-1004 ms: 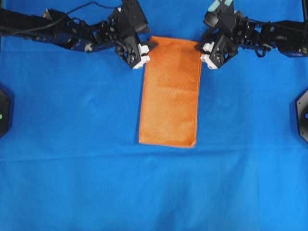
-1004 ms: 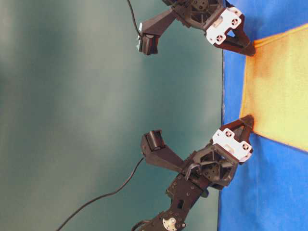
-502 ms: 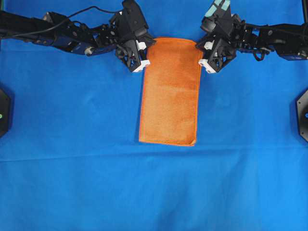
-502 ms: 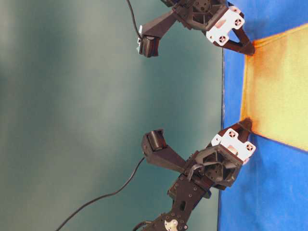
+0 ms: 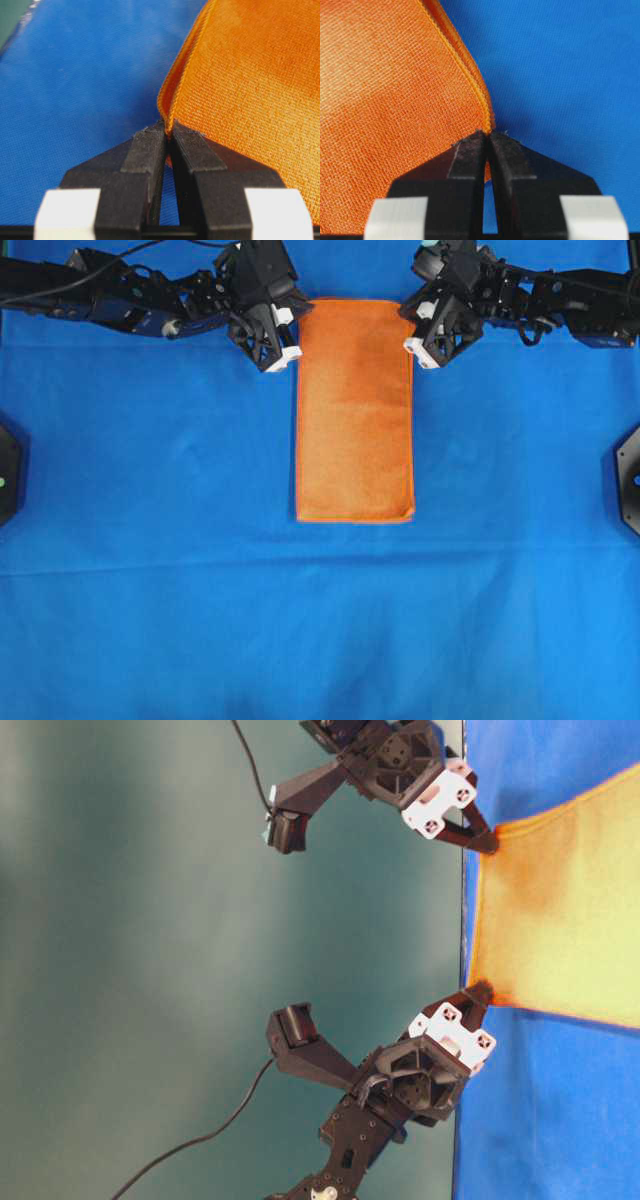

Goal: Fold the orange towel.
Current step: 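Move both grippers to the strip's top corners and pinch them, then fold the top half down onto the bottom half with both grippers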

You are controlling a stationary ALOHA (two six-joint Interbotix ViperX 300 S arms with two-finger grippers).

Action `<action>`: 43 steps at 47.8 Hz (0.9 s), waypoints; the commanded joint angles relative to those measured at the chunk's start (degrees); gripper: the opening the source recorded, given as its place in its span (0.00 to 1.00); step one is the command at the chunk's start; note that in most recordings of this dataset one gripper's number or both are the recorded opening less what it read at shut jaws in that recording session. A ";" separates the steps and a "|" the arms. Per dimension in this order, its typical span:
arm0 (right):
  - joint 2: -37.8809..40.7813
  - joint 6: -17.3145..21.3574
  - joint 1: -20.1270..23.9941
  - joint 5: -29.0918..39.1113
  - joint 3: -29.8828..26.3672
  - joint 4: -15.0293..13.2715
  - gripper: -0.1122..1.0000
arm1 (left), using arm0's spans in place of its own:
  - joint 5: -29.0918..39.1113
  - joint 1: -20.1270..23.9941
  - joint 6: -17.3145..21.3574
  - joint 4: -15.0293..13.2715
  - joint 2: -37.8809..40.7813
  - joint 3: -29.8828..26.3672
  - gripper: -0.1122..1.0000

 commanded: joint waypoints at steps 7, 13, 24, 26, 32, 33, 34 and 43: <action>-1.41 0.18 -0.62 0.88 -1.67 -0.18 0.12 | -0.26 0.09 0.97 0.09 -2.29 -1.05 0.11; -2.64 0.97 -0.53 1.05 -1.14 0.00 0.12 | 0.00 -0.09 1.05 0.09 -2.90 -0.88 0.11; -7.73 1.58 2.02 2.81 1.67 0.79 0.12 | 1.76 -2.46 3.78 0.09 -7.21 0.35 0.11; -9.14 1.85 2.99 3.25 2.37 1.14 0.12 | 2.02 -3.08 3.78 0.09 -8.17 0.70 0.11; -12.92 2.46 5.80 4.39 4.66 2.11 0.12 | 3.08 -5.36 3.78 0.09 -11.34 2.55 0.11; -13.54 2.55 6.33 4.48 5.01 2.20 0.12 | 3.25 -5.80 3.78 0.09 -11.78 2.90 0.11; -14.06 2.72 6.94 4.66 5.36 2.29 0.12 | 3.43 -6.24 3.78 0.09 -12.30 3.34 0.11; -18.63 4.31 13.71 6.50 8.44 2.72 0.12 | 3.78 -11.60 3.52 0.09 -16.70 7.38 0.11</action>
